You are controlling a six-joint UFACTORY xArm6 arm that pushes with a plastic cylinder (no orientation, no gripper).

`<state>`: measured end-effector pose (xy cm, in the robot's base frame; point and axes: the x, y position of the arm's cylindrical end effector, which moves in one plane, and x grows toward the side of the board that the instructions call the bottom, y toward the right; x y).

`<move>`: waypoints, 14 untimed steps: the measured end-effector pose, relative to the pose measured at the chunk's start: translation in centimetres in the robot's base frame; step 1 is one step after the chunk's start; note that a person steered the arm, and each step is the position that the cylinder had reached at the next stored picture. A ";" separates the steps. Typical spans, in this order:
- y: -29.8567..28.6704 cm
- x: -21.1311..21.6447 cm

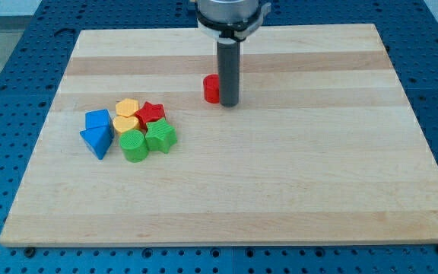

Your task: Move the red circle towards the group of blocks

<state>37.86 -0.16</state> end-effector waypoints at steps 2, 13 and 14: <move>0.0 -7.4; 3.0 -1.4; 4.9 2.3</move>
<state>40.14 4.73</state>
